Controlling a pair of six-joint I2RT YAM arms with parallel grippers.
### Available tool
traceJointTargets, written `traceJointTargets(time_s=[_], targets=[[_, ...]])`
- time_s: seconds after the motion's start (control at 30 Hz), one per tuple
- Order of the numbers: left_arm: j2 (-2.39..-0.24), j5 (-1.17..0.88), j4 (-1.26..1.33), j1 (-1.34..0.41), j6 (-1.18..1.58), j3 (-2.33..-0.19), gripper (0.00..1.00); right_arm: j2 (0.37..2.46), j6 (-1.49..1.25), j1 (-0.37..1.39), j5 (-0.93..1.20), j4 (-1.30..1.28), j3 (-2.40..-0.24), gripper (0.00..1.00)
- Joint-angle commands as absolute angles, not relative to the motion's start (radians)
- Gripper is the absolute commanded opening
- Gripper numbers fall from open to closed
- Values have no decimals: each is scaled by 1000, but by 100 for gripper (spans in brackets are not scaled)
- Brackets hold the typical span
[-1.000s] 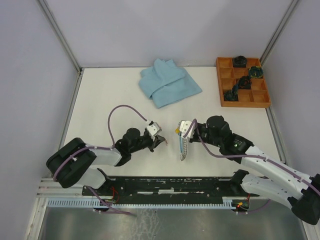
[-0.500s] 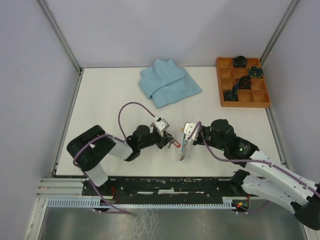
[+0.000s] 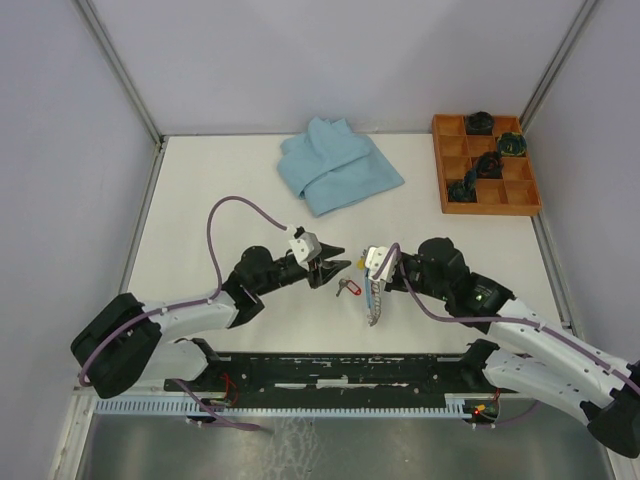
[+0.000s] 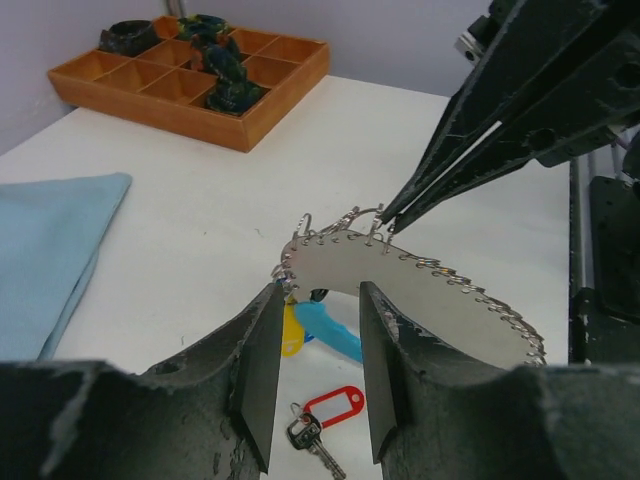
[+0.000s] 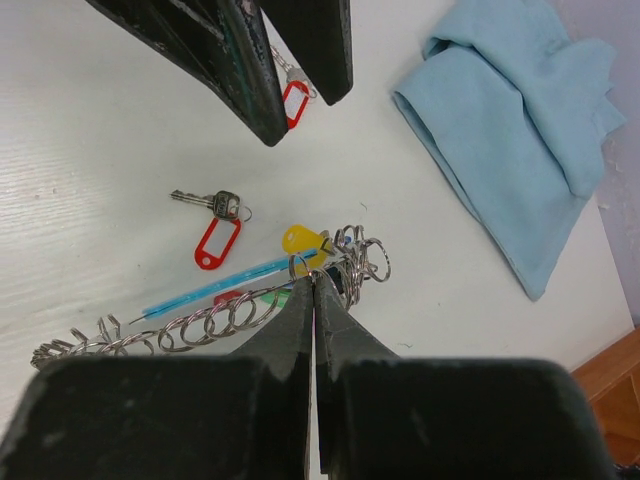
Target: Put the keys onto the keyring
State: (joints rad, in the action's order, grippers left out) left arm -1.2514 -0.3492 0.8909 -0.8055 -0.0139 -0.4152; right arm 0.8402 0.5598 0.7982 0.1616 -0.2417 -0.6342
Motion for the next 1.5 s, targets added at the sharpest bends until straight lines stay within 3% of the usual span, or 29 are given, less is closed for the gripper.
traceJointTargets(time_s=[0.0,0.33,1.3,1.47], targets=[[-1244,-491,884,-808,-75,-451,44,839,537,802,188,-151,-678,1],[-1327,-584,930,-809,-64,-497,47,847,526,802,220,-121,-680,1],[-1411,-629,855,-815,-90,-576,15,877,510,803,285,-83,-688,1],[-1409,-621,837,-815,-96,-574,16,875,509,803,288,-83,-691,1]])
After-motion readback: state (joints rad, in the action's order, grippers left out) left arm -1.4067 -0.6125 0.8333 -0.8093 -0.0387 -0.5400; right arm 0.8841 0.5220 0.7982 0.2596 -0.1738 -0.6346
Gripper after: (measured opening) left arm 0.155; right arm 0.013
